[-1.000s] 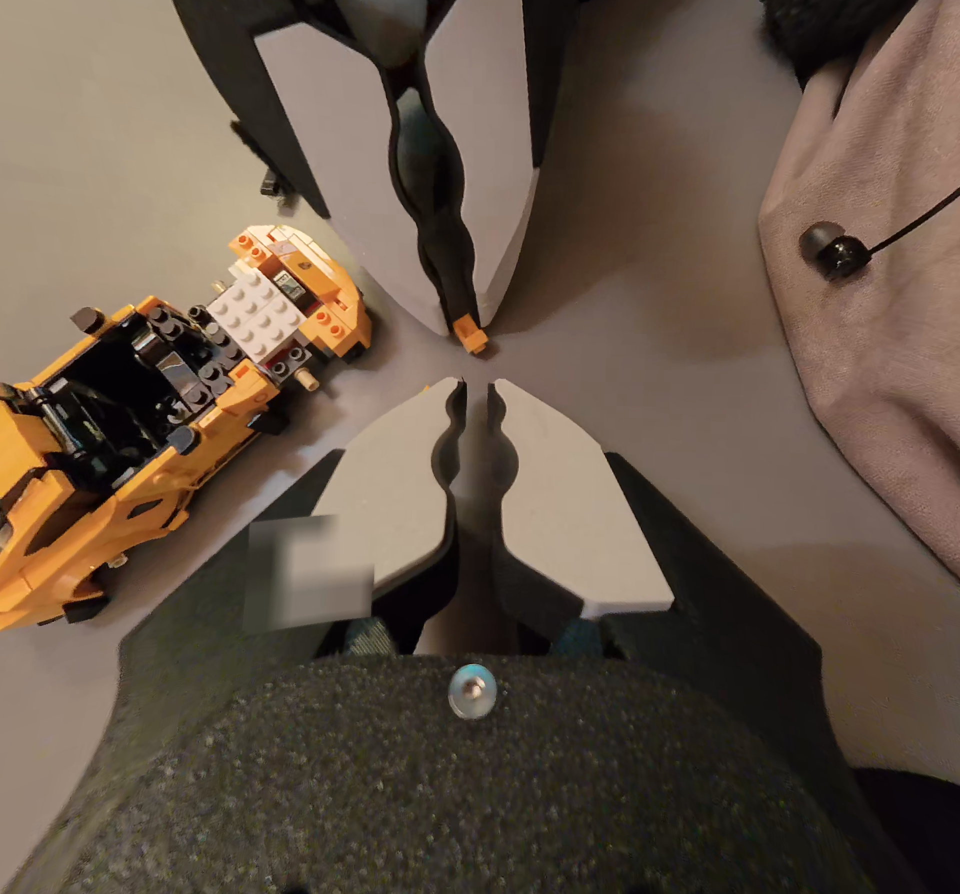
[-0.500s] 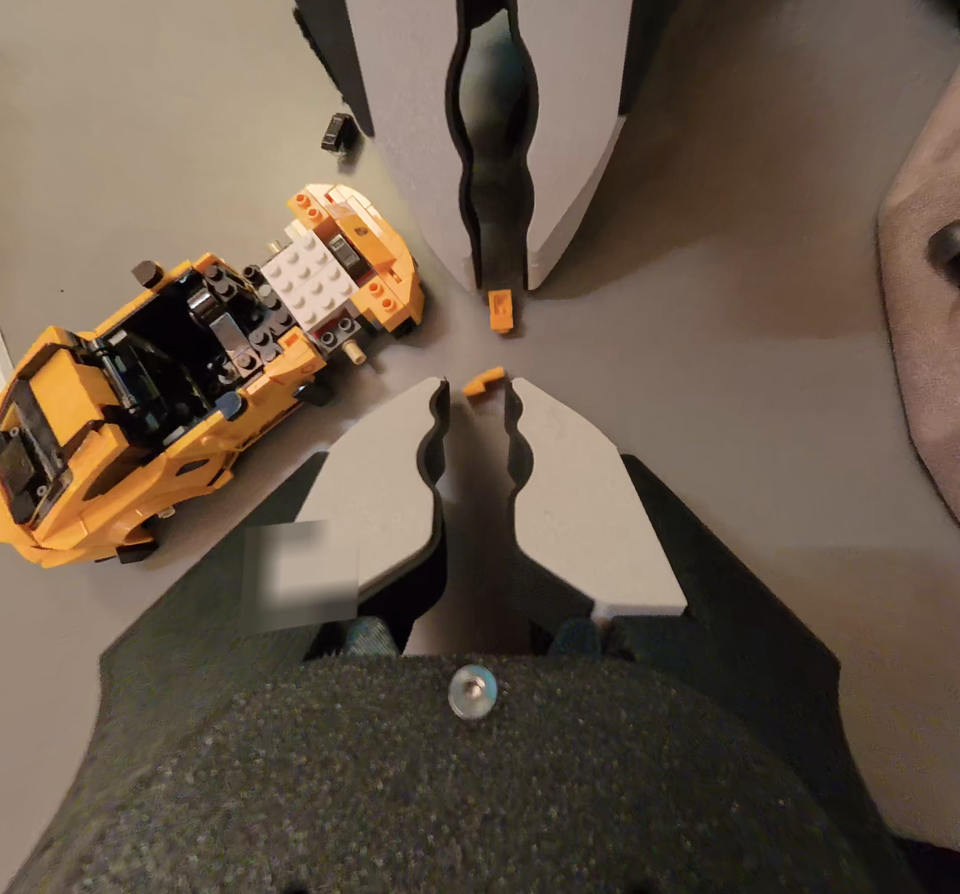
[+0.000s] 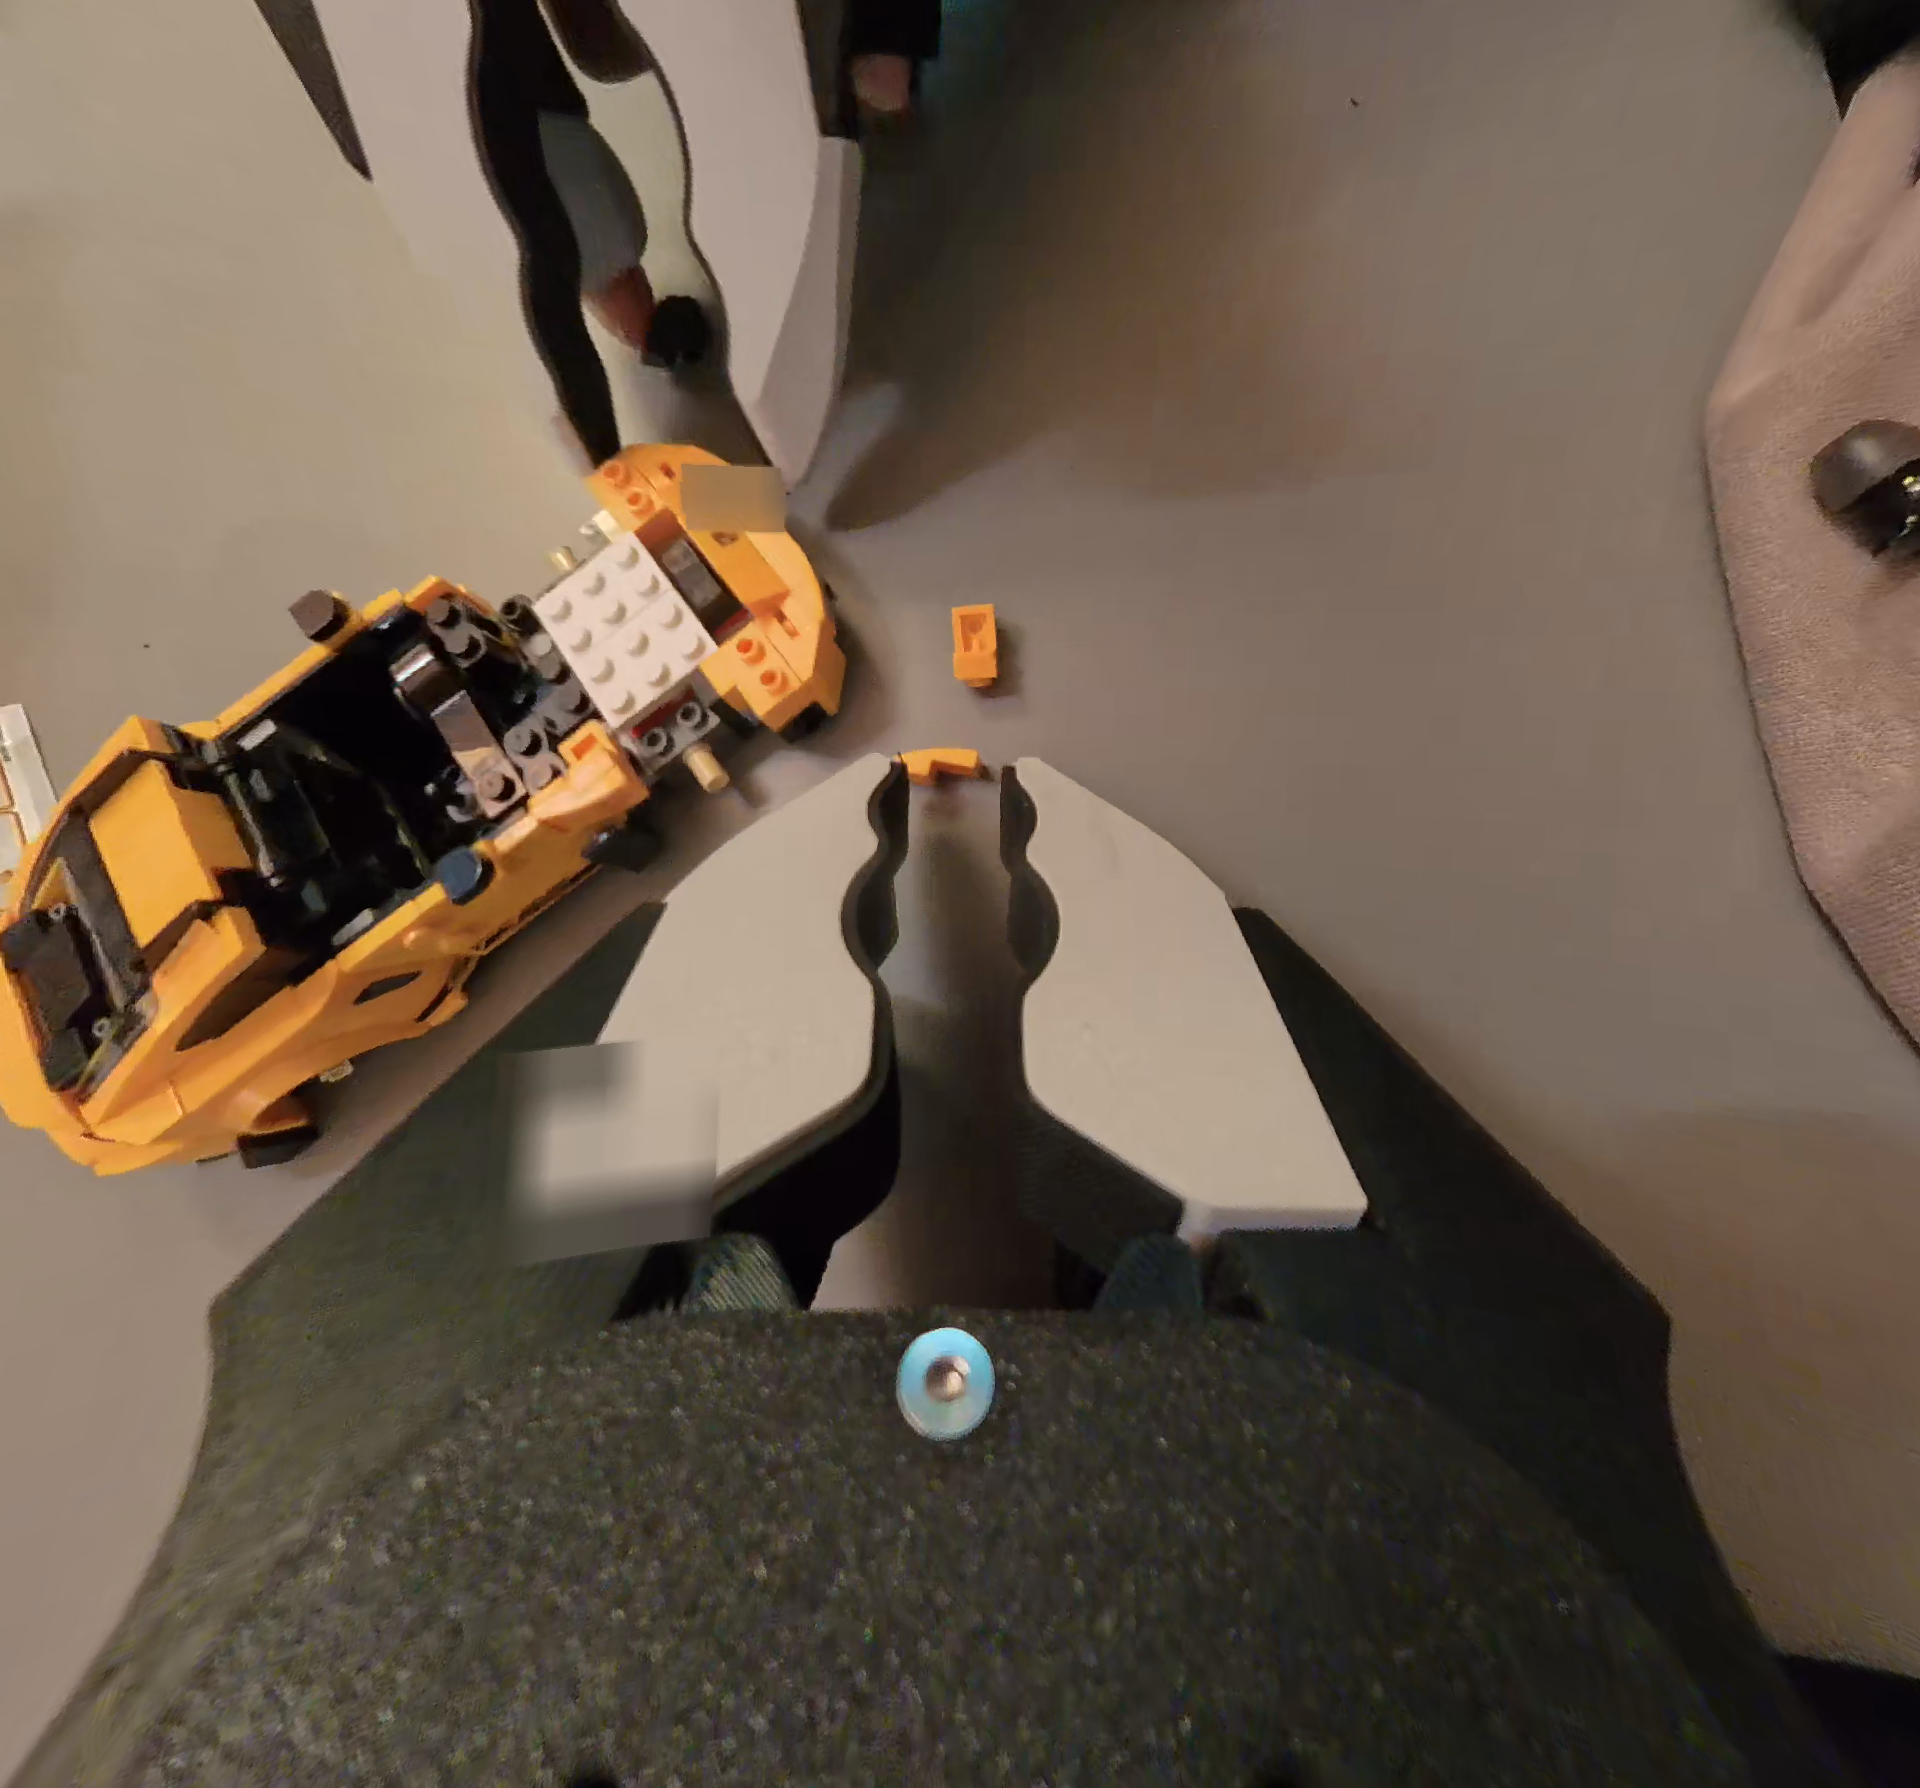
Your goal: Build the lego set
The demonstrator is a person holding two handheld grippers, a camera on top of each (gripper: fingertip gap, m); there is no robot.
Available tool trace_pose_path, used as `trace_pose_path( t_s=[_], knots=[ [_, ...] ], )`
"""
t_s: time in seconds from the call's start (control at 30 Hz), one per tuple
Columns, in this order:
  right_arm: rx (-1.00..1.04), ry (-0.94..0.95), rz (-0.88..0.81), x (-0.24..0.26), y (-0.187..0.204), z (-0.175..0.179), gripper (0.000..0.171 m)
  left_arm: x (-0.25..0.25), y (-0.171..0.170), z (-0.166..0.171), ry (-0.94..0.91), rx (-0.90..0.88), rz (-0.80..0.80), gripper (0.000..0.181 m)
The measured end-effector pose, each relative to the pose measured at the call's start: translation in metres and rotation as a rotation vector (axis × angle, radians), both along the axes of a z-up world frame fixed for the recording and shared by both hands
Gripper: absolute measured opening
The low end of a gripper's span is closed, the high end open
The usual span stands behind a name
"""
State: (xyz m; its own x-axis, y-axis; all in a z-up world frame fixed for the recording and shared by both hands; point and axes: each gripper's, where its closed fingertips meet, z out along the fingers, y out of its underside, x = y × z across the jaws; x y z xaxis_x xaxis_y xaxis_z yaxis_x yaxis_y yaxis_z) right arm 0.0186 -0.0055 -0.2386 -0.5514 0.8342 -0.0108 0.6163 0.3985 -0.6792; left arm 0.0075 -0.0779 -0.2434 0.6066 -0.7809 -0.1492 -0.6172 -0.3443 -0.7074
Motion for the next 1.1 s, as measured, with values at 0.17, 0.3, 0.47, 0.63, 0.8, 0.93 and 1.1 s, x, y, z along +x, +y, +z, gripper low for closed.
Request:
trace_pose_path(
  t_s=[0.17,0.3,0.47,0.63,0.8,0.93,1.1],
  knots=[
    [0.077,-0.015,0.041,0.007,-0.016,-0.001,0.031,-0.015,0.004,0.005,-0.011,0.013,0.047,0.016],
    [0.082,0.008,0.043,0.012,-0.020,0.010,0.030,-0.036,0.007,0.013,-0.047,0.030,0.119,0.013],
    [0.092,0.008,-0.013,0.006,-0.016,0.007,0.029,-0.051,0.009,0.010,-0.020,0.020,0.168,0.012],
    [0.107,0.014,0.042,0.005,-0.035,0.003,0.027,-0.055,0.010,0.002,-0.003,-0.002,0.188,0.016],
    [0.108,0.021,0.083,0.005,-0.051,0.003,0.026,-0.057,0.011,0.000,0.004,-0.005,0.194,0.016],
    [0.088,0.015,0.095,0.008,-0.055,0.003,0.026,-0.067,0.010,-0.002,0.035,-0.014,0.211,0.019],
    [0.053,-0.025,0.133,0.019,-0.065,0.004,0.026,-0.080,0.009,0.005,0.046,0.004,0.246,0.017]
  ],
)
